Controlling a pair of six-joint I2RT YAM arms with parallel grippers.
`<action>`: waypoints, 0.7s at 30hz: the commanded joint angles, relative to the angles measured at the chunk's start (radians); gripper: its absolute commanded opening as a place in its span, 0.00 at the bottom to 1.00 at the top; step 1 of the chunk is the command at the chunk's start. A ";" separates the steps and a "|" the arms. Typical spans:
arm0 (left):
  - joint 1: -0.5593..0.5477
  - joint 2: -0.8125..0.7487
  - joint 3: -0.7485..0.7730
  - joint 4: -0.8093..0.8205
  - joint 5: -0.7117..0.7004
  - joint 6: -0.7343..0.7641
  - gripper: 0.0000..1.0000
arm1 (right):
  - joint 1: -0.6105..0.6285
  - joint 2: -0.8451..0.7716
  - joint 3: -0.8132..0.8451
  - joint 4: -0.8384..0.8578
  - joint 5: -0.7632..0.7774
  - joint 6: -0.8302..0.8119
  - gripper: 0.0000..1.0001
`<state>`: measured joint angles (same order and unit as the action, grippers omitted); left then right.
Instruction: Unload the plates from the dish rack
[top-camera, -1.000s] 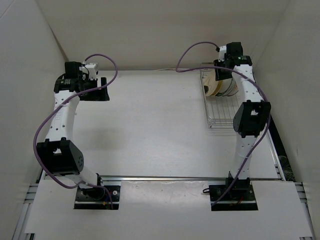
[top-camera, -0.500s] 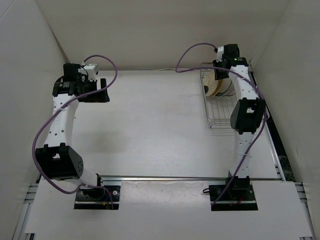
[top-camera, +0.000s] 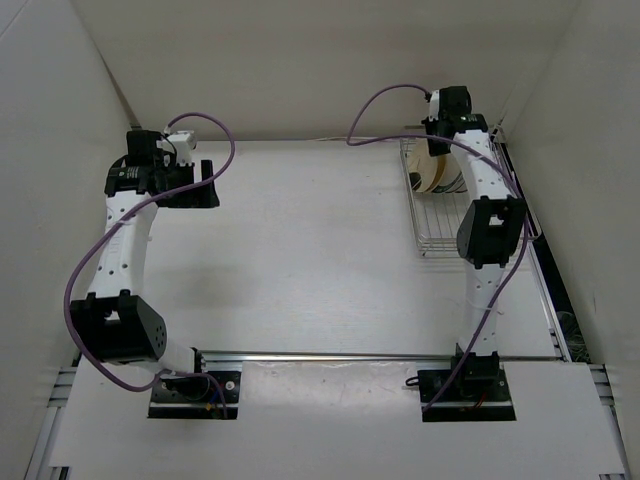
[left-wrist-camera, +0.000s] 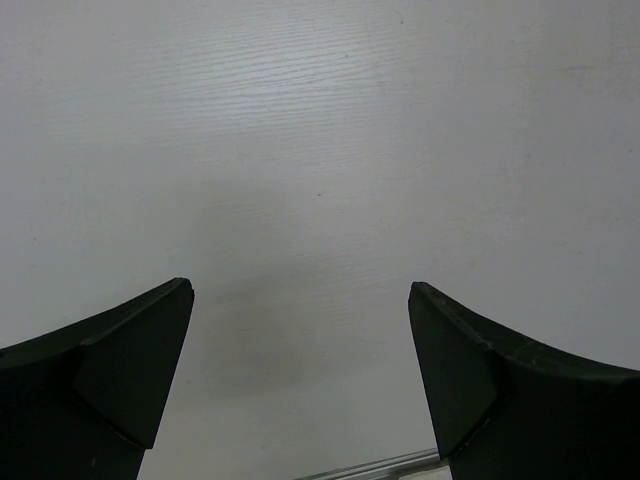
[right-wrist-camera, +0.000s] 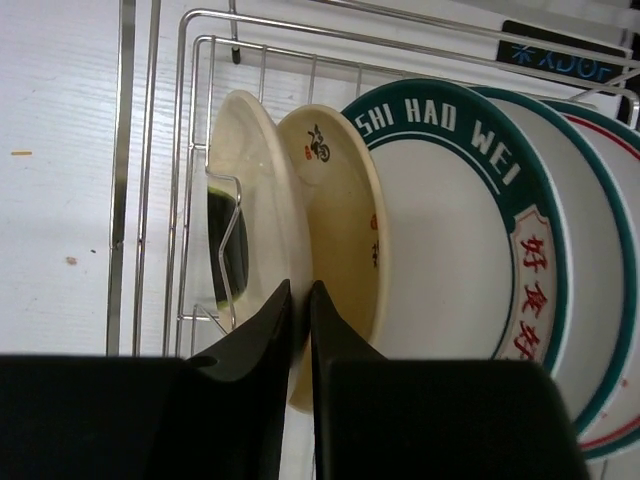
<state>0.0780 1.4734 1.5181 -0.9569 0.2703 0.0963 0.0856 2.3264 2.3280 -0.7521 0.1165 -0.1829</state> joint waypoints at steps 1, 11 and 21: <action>-0.003 -0.064 -0.003 0.012 0.020 -0.003 1.00 | 0.022 -0.152 0.011 0.040 0.061 0.003 0.00; -0.003 -0.143 -0.054 0.012 0.039 -0.015 1.00 | 0.065 -0.372 -0.094 0.086 0.190 0.013 0.00; -0.003 -0.208 -0.150 -0.048 0.459 0.052 1.00 | 0.127 -0.645 -0.376 -0.121 -0.571 0.103 0.00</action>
<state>0.0784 1.2957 1.3804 -0.9722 0.4965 0.1047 0.1806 1.7145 2.0346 -0.7906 -0.0921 -0.1535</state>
